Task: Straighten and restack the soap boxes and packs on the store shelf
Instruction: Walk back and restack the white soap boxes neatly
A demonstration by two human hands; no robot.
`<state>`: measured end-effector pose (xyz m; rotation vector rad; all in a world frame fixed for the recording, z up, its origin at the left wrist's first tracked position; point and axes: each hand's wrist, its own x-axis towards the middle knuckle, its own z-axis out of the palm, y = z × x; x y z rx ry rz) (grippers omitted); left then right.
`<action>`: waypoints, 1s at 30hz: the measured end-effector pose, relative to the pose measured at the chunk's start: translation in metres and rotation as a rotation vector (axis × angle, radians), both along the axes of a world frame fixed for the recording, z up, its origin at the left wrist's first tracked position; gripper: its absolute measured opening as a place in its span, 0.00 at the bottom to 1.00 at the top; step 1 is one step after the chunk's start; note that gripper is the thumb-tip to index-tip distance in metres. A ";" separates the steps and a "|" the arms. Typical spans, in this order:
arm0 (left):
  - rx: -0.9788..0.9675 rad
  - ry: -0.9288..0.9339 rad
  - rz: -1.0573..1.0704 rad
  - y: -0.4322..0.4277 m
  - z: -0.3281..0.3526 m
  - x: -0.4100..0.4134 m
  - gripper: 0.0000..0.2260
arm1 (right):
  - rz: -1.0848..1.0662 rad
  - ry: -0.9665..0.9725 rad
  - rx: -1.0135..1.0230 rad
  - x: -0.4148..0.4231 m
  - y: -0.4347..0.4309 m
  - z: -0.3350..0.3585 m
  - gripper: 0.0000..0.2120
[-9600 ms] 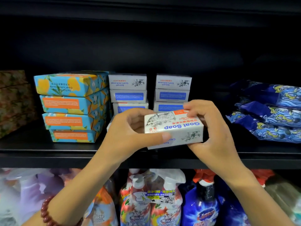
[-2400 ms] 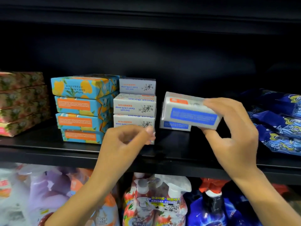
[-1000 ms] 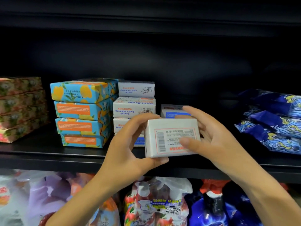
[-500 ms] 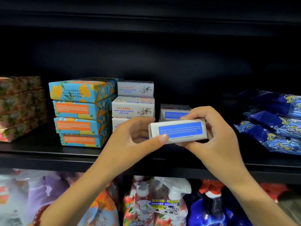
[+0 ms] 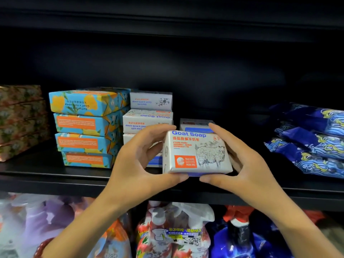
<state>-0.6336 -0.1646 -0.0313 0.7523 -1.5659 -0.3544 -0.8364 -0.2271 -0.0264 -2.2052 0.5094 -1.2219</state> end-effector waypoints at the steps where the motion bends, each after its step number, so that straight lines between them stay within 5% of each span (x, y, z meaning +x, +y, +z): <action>1: -0.007 -0.003 -0.013 -0.001 -0.001 0.000 0.30 | 0.013 -0.037 0.007 0.001 0.000 -0.001 0.40; 11: -0.069 -0.306 0.516 0.002 -0.024 0.026 0.19 | -0.090 -0.286 -0.154 0.009 -0.006 0.003 0.33; 17: 0.058 -0.684 0.530 0.003 -0.026 0.025 0.16 | -0.088 -0.333 -0.110 0.042 -0.017 0.033 0.31; 25: 0.124 -0.651 0.500 0.006 -0.023 0.026 0.18 | -0.132 -0.245 0.045 0.097 -0.032 0.057 0.27; 30: 0.141 -0.644 0.492 0.007 -0.022 0.027 0.18 | -0.379 -0.106 -0.175 0.105 -0.031 0.047 0.24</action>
